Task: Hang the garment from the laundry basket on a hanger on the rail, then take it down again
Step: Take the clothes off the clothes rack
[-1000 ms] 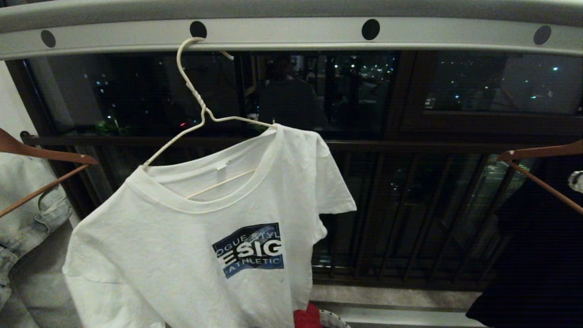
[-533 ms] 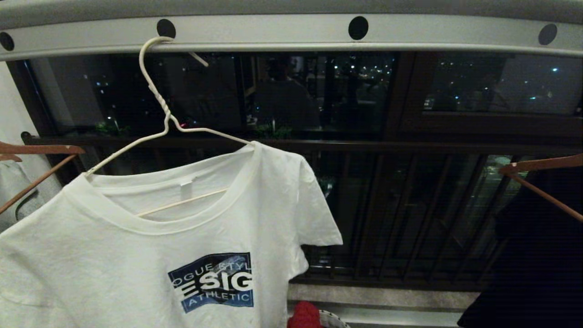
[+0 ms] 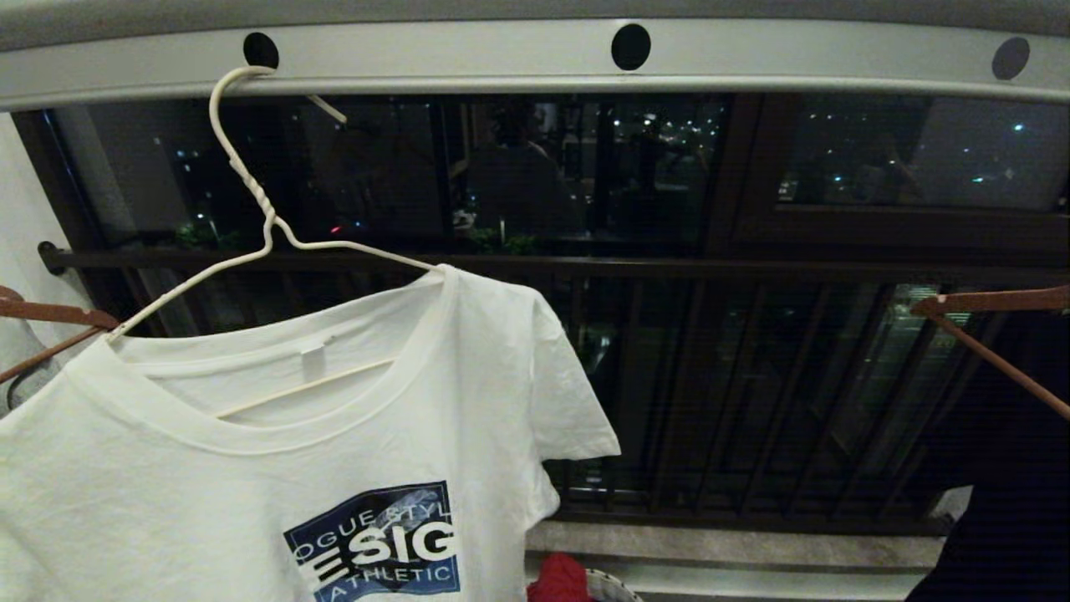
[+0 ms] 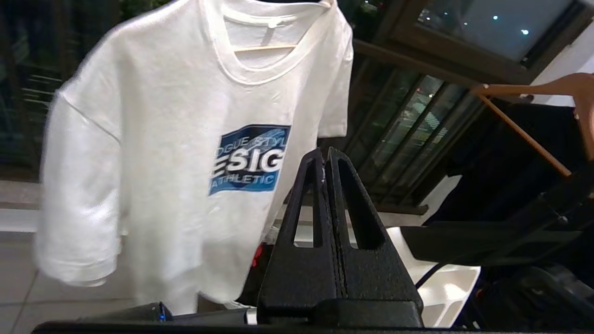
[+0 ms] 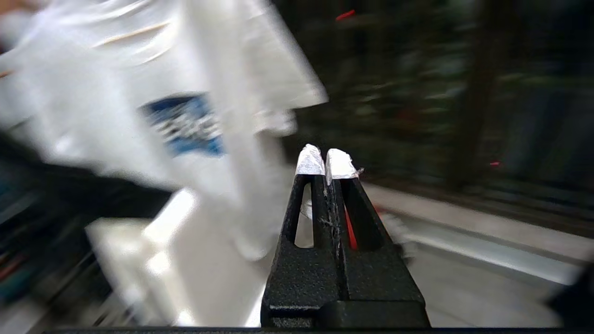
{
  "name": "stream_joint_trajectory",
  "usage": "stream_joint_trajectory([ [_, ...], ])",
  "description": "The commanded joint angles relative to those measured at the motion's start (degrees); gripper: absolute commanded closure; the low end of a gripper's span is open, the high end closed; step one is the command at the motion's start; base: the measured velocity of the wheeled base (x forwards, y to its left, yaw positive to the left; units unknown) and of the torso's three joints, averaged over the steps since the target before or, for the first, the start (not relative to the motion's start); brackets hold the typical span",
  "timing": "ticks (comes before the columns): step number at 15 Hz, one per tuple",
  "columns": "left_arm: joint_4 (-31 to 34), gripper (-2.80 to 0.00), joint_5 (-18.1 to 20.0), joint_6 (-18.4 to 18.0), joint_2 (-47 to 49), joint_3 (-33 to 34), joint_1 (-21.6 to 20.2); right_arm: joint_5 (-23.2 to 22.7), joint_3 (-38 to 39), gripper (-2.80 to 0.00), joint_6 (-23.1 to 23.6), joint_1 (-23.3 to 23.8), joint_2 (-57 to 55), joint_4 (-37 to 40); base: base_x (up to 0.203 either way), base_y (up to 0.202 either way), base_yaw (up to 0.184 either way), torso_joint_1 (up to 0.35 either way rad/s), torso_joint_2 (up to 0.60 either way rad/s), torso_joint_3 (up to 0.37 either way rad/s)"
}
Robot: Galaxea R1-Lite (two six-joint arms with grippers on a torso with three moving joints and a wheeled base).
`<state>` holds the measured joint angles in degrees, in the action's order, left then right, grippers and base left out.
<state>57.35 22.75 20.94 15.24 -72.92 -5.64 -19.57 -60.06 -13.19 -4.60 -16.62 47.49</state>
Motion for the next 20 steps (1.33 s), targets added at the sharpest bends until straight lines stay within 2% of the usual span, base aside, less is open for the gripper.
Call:
stream_joint_trajectory([
  [1, 0.25, 0.00, -0.41, -0.17, -0.37, -0.10, 4.31, 1.12, -0.95, 0.00, 0.06, 2.09, -0.84, 0.41, 0.000, 0.000, 0.000, 0.000, 0.00, 0.000],
  [3, 0.20, 0.00, -2.00, -0.93, -2.07, 2.32, 5.49, 1.28, 0.05, 0.00, 0.01, 2.87, -1.92, 0.40, 0.000, 0.000, 0.000, 0.000, 0.00, 0.000],
  [7, -1.71, 0.00, -3.15, -7.64, -10.15, 15.21, 5.38, 1.00, 3.91, 0.00, 0.50, 8.97, 0.79, -0.02, 0.000, 0.000, 0.000, 0.000, 0.00, 0.000],
  [9, -6.25, 0.00, -4.26, -9.44, -13.78, 22.83, 5.37, 1.05, 7.13, 0.00, 0.77, 8.95, 0.99, -0.57, 0.000, 0.000, 0.000, 0.000, 0.00, 0.000],
  [11, -11.05, 0.00, -7.51, -10.48, -14.88, 29.49, 5.37, 1.17, 8.41, 0.00, 1.03, 5.32, 0.86, -3.23, 0.000, 0.000, 0.000, 0.000, 0.00, 0.000],
  [13, -17.54, 0.00, -8.90, -11.05, -15.08, 35.78, 5.37, 1.08, 12.24, 0.00, 1.68, 5.05, 2.90, -4.08, 0.000, 0.000, 0.000, 0.000, 0.00, 0.000],
  [15, -26.48, 0.00, -11.35, -11.49, -15.14, 42.73, 5.37, 1.26, 20.02, 0.00, 3.63, 5.01, 9.04, -7.99, 0.000, 0.000, 0.000, 0.000, 0.00, 0.000],
  [17, -37.95, 0.00, -13.00, -13.90, -15.15, 51.56, 5.37, 2.82, 30.10, 0.00, 5.52, 4.94, 13.81, -16.43, 0.000, 0.000, 0.000, 0.000, 0.00, 0.000],
  [20, -49.87, 0.00, -15.48, -19.56, -15.17, 65.08, 5.37, 8.00, 46.03, 0.00, 7.11, 4.88, 15.95, -34.16, 0.000, 0.000, 0.000, 0.000, 0.00, 0.000],
])
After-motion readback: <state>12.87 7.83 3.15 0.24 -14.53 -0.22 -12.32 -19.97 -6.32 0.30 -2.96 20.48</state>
